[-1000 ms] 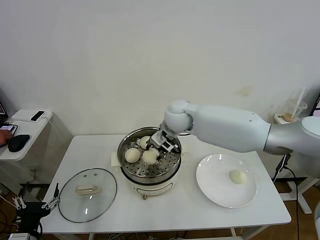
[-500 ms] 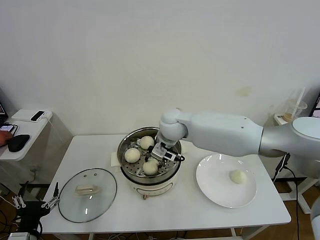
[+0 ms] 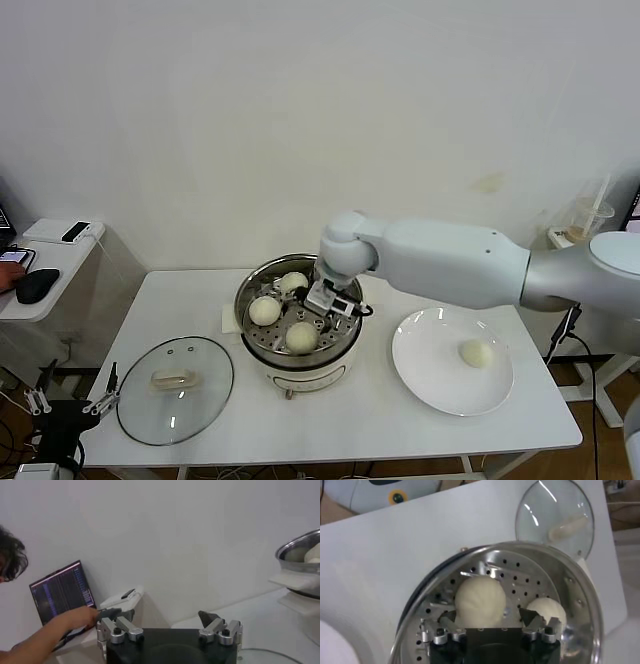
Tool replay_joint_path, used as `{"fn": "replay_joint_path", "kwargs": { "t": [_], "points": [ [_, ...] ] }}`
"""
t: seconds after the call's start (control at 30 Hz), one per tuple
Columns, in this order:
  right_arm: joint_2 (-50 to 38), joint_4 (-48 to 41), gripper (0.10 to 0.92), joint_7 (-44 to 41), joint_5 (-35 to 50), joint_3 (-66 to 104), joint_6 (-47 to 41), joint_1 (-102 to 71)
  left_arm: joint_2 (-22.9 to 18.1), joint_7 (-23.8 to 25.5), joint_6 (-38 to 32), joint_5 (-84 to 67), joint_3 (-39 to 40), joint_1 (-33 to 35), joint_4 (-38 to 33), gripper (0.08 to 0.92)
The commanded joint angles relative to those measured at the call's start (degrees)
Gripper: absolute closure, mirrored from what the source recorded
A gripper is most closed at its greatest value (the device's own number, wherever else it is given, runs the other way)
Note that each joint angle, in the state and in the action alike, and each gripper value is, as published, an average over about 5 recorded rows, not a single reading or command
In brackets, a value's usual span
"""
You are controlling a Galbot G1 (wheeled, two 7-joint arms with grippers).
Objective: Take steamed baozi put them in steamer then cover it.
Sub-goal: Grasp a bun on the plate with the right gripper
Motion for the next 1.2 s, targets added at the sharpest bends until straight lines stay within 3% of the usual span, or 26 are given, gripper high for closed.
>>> {"fn": "replay_joint_path", "kwargs": {
  "t": [0.03, 0.3, 0.47, 0.8, 1.2],
  "points": [
    [-2.9, -2.3, 0.203, 0.5, 4.0, 3.4, -4.8, 2.6, 0.5, 0.0, 0.1, -0.2, -0.1, -0.4, 0.0, 0.177],
    [-14.3, 1.1, 0.203, -0.2, 11.9, 4.1, -23.2, 6.0, 1.1, -0.1, 0.3, -0.2, 1.1, -1.2, 0.4, 0.177],
    [-25.0, 7.1, 0.203, -1.6, 12.7, 3.5, -29.2, 5.8, 1.8, -0.1, 0.3, 0.1, 2.5, -1.9, 0.8, 0.177],
    [-42.6, 12.0, 0.203, -3.9, 3.6, 7.2, -27.6, -6.5, 3.1, 0.0, 0.8, 0.7, 5.1, -3.5, 1.4, 0.177],
    [-45.8, 5.2, 0.203, -3.0, -5.6, 28.9, -23.8, -35.1, 3.4, 0.2, 1.2, 1.1, 5.9, -3.6, 1.3, 0.177]
  ]
}}
